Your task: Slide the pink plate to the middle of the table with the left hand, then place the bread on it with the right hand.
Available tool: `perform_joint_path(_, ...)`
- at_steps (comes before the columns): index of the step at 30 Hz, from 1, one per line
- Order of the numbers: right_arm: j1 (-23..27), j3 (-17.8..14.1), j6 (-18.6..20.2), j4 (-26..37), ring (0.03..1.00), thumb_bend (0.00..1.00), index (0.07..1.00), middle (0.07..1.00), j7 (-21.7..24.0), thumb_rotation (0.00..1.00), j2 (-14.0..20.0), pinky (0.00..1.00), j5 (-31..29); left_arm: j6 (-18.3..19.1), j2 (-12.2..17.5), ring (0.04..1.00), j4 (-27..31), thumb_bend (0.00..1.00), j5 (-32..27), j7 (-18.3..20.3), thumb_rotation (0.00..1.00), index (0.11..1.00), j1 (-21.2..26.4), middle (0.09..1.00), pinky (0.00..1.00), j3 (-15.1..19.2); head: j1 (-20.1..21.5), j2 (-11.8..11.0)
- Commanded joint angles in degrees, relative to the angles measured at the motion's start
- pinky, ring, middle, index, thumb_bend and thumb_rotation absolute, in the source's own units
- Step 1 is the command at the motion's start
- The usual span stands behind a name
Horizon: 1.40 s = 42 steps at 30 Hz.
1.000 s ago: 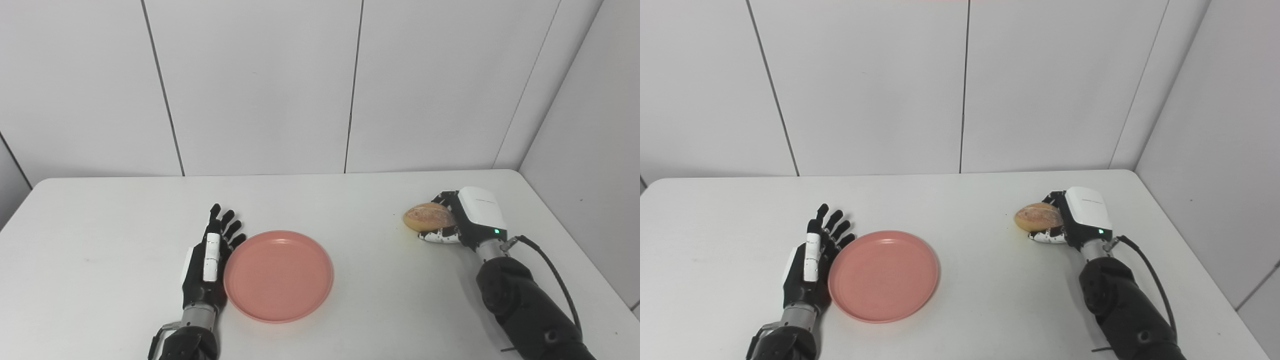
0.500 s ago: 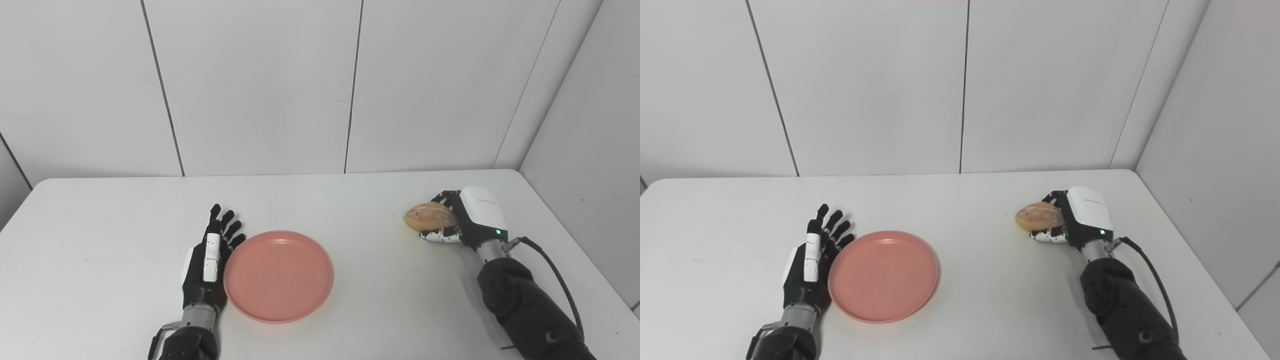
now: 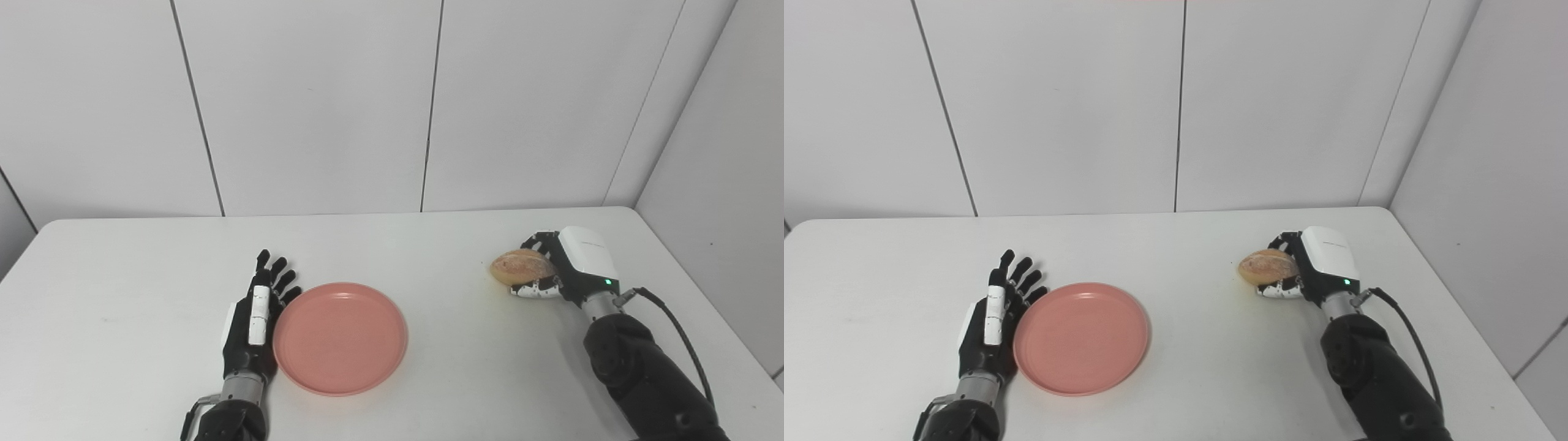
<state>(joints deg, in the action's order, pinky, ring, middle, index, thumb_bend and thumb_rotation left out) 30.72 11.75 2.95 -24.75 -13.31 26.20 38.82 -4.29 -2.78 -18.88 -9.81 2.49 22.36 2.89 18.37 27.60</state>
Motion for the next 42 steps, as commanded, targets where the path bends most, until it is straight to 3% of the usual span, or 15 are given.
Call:
perform_joint_path(1, 1.9, -0.8, 0.9, 3.5, 0.290, 0.52, 0.522, 0.417, -0.3, 0.01, 1.1, 0.23, 0.9, 1.2, -1.1, 0.911, -0.6, 1.00, 0.1, -0.4, 0.89, 1.000, -1.2, 0.945, 0.86, -0.2, -0.3, 0.1)
perform_joint_path(7, 1.5, -0.8, 0.7, 8.8, 0.288, 0.51, 0.522, 0.417, 2.0, 0.01, 0.7, 0.23, 1.0, 1.5, -1.9, 0.911, -0.3, 0.99, 0.1, -0.9, 0.89, 1.000, -1.4, 0.935, 0.87, -0.2, -1.9, 0.3)
perform_joint_path(17, 1.4, -0.6, -0.5, 14.8, 0.271, 0.51, 0.519, 0.413, 5.1, 0.01, -0.6, 0.22, 0.8, 0.5, -3.4, 0.906, -0.4, 1.00, 1.7, -1.7, 0.89, 1.000, -1.7, 0.942, 0.84, -1.3, -8.7, 0.7)
perform_joint_path(20, 1.5, -0.5, -1.5, 15.4, 0.275, 0.51, 0.518, 0.415, 5.9, 0.01, -1.6, 0.22, -0.1, -0.2, -4.0, 0.922, -0.7, 1.00, 2.1, -1.7, 0.90, 1.000, -1.7, 0.950, 0.89, -1.9, -10.7, 0.6)
perform_joint_path(26, 2.0, 1.9, -4.8, 14.6, 0.284, 0.52, 0.521, 0.418, 6.2, 0.01, -3.4, 0.22, -0.1, -0.9, -4.8, 0.919, -0.9, 0.95, 3.1, -2.2, 0.91, 1.000, -1.7, 0.955, 0.88, -2.3, -12.2, 0.6)
perform_joint_path(34, 2.8, 5.7, -5.0, 14.9, 0.294, 0.51, 0.525, 0.420, 7.7, 0.01, -7.6, 0.23, 2.4, -0.6, -5.0, 0.913, -0.9, 0.95, 5.1, -3.5, 0.94, 1.000, -1.8, 0.958, 0.85, -2.8, -14.2, 0.6)
perform_joint_path(42, 3.8, 7.4, -5.1, 15.8, 0.283, 0.52, 0.521, 0.417, 8.6, 0.01, -10.8, 0.22, 3.4, -0.2, -5.5, 0.909, -0.2, 0.93, 5.2, -3.6, 0.94, 1.000, -2.1, 0.950, 0.85, -2.7, -15.6, 1.0)
